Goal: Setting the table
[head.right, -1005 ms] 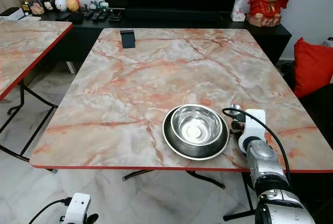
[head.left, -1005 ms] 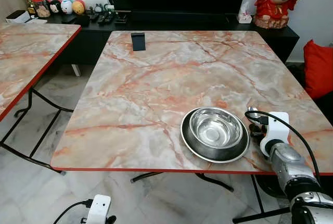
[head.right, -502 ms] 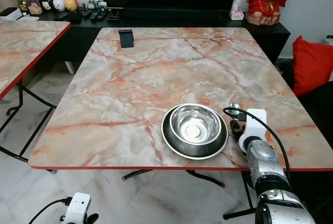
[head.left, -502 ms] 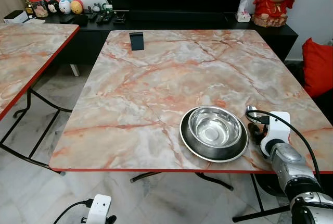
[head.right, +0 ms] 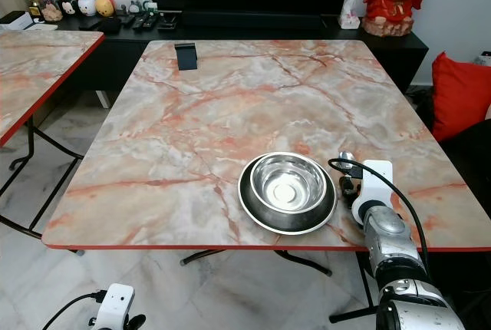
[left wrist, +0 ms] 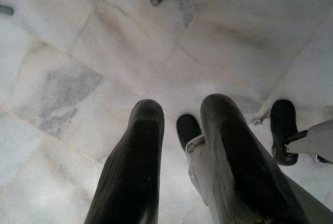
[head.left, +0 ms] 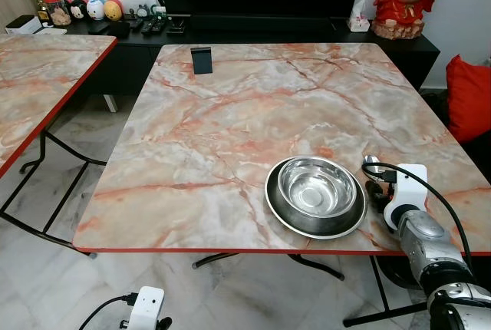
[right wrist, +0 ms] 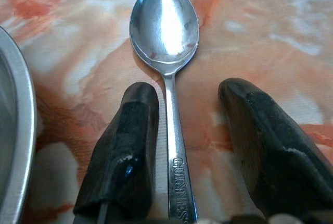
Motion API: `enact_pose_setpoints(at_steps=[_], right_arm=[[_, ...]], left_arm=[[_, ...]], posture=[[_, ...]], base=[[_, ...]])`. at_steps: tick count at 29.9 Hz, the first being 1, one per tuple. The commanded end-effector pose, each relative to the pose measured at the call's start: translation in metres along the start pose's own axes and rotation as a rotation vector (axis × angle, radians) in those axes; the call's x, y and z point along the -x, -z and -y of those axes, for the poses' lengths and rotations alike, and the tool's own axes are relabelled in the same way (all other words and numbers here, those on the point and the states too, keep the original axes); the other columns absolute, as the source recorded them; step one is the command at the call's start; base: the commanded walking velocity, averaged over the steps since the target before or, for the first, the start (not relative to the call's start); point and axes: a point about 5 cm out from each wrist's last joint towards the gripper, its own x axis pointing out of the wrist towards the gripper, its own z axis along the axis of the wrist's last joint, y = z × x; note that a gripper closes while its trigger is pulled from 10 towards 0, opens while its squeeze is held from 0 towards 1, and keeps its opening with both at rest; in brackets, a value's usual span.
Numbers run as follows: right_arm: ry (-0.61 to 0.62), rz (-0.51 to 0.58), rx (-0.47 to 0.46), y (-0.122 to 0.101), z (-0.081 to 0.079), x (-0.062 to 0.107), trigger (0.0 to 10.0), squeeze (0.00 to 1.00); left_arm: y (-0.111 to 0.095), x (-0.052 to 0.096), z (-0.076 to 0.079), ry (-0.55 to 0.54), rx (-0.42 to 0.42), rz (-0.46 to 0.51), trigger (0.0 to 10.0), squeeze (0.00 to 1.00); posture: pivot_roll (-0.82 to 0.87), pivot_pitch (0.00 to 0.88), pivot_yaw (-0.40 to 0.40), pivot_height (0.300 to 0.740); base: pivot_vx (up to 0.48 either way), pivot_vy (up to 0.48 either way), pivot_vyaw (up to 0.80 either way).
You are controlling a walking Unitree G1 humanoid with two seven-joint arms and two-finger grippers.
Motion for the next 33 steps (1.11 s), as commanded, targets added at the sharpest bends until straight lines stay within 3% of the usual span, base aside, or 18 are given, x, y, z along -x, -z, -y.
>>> enact_pose_setpoints(at_steps=[1, 33], right_arm=[[-0.005, 0.008, -0.003, -0.003, -0.002, -0.001, 10.0, 0.00], [0.052, 0.135, -0.011, -0.027, 0.011, 0.000, 10.0, 0.00]], left_arm=[[0.003, 0.001, -0.002, -0.001, -0.014, -0.022, 10.0, 0.00], [0.002, 0.000, 0.002, 0.012, -0.012, -0.023, 10.0, 0.00]], posture=[[0.03, 0.000, 0.007, 0.740], [0.03, 0.000, 0.008, 0.740]], base=[[0.000, 0.000, 0.00], [0.000, 0.000, 0.00]])
